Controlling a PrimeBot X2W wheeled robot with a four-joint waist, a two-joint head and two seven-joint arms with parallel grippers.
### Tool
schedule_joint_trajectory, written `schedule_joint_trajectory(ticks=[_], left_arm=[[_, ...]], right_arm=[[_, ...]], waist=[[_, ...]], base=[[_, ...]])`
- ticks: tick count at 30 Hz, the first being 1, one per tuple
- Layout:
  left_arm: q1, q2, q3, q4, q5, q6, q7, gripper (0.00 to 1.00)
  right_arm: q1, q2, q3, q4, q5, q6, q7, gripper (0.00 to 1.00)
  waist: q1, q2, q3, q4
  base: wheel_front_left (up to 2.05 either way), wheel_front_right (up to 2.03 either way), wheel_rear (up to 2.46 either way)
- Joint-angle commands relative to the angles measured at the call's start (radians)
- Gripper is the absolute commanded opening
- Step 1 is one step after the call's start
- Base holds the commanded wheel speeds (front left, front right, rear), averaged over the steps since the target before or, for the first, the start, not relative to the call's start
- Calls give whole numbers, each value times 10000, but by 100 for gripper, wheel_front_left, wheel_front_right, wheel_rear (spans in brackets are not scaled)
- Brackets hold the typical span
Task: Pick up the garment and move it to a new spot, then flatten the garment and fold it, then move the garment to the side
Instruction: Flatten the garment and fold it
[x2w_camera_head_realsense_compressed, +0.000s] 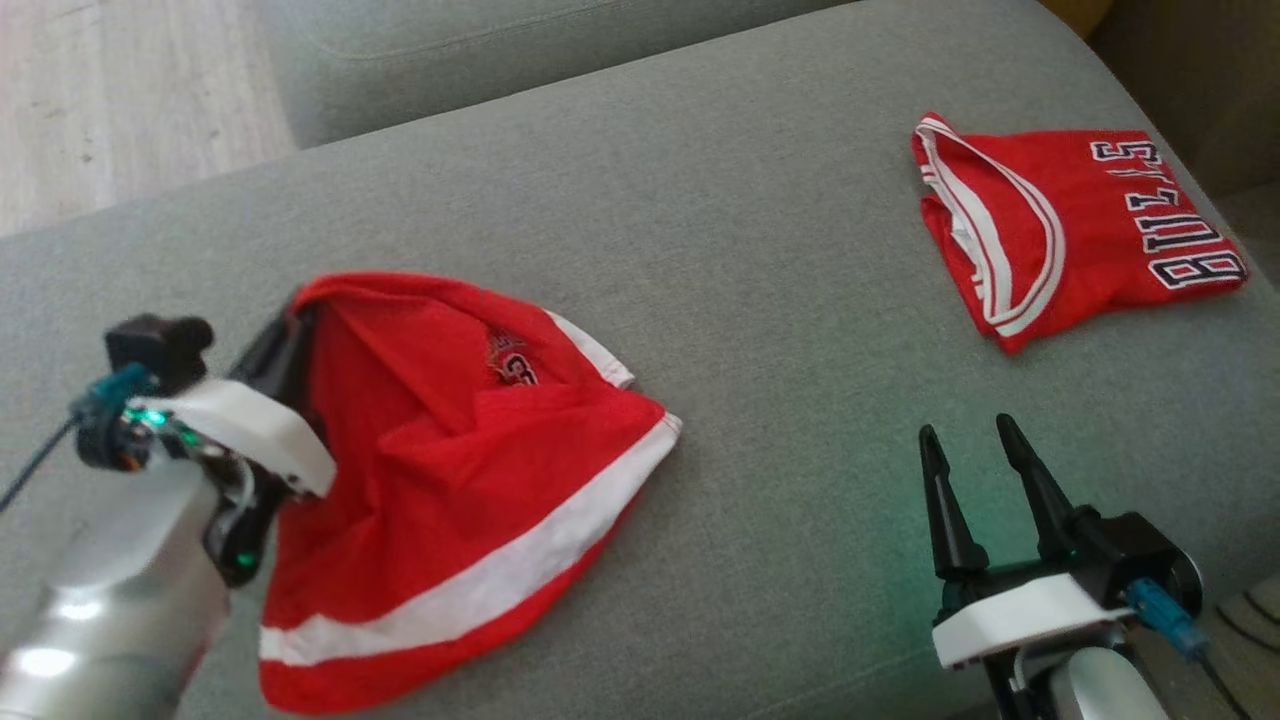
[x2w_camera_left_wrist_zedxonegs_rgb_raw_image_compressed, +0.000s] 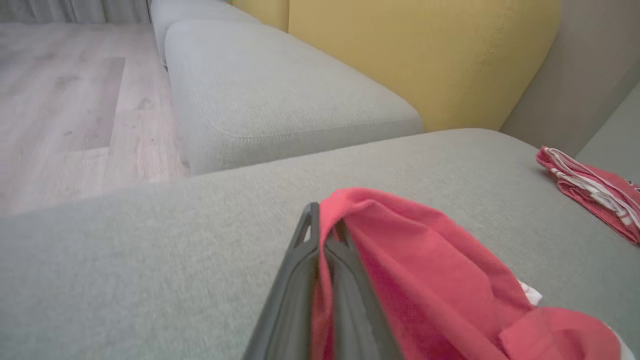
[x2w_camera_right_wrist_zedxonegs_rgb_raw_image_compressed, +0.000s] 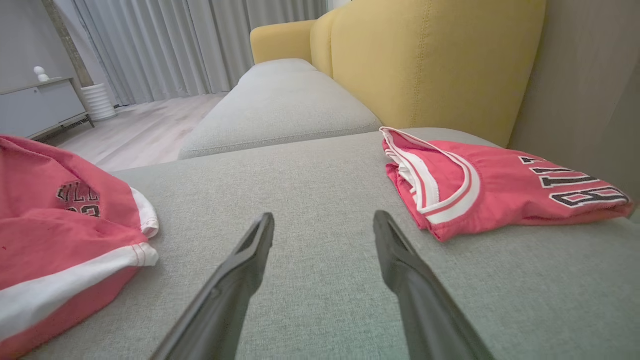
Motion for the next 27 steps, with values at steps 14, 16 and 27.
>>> schedule_joint_trajectory(ticks=[14,16,27], left_arm=[[-1032,388,917,1156,690,319,-503,96],[-987,354,916,1225,641,299,-495,100],[657,272,2342,-385,301,1171,-806,100]], right_arm=[[-287,-62,151,-275,289,67,-94,100],[-270,-62,151,-275,300,67,-94,100],[-45,-62,-401,-449,197,67,-94,100]], waist=[[0,0,134,-91],[0,0,133,-48],[0,0,-232,807]], base=[[0,0,0],[0,0,0],[0,0,0]])
